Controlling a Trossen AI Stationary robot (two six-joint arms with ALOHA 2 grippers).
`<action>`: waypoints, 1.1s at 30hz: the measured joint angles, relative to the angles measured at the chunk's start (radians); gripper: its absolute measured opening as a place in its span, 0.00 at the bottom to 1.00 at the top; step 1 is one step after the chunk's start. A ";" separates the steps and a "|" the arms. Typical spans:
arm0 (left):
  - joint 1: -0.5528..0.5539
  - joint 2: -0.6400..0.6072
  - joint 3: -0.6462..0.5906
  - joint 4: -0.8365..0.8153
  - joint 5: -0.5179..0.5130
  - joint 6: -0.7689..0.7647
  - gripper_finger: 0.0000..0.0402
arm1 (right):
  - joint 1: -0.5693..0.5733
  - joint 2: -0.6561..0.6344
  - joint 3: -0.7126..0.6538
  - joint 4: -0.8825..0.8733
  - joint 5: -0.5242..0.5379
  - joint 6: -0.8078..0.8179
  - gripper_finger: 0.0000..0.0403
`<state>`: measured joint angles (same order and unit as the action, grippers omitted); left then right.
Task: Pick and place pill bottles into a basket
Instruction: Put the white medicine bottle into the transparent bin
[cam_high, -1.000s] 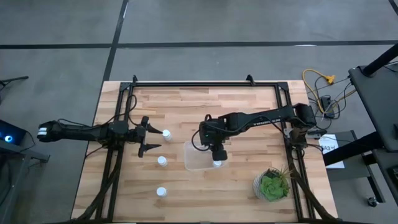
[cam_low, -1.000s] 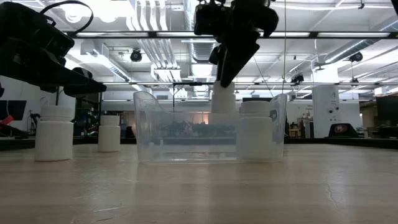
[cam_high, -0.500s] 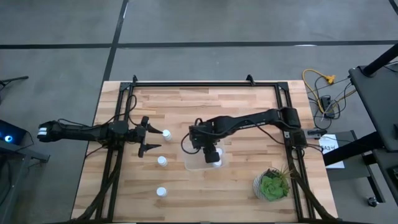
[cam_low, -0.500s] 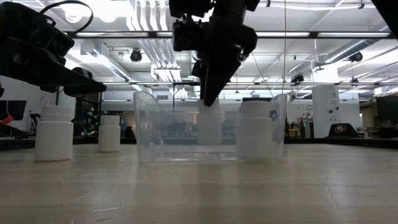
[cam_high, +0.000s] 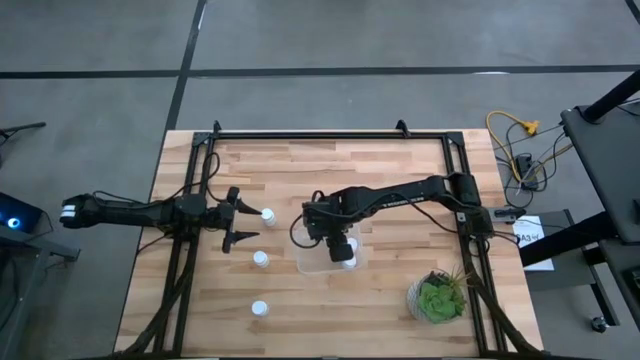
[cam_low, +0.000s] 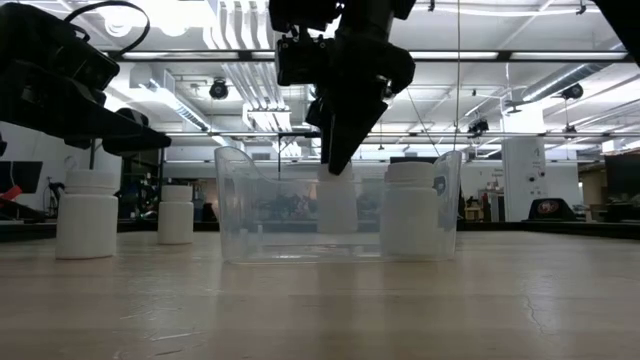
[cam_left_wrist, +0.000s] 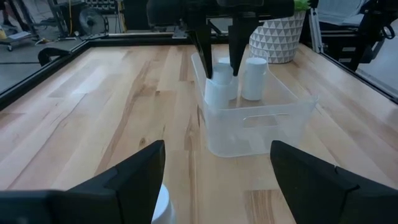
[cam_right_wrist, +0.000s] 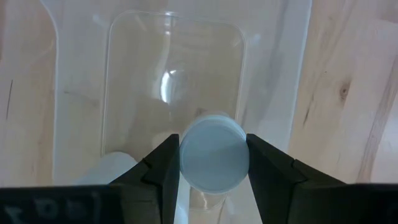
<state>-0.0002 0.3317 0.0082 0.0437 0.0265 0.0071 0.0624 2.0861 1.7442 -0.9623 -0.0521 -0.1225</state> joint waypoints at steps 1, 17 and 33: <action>0.000 0.000 0.000 0.000 0.000 0.000 0.68 | 0.000 0.000 -0.001 0.000 0.000 0.003 0.35; 0.000 0.000 0.000 0.000 0.000 0.000 0.68 | -0.002 -0.001 -0.015 -0.036 0.001 0.017 0.47; 0.000 0.002 0.000 0.000 0.000 0.000 0.68 | -0.005 -0.033 -0.015 -0.045 -0.007 0.020 0.48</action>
<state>-0.0002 0.3332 0.0082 0.0437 0.0265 0.0071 0.0574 2.0529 1.7294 -1.0073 -0.0587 -0.1021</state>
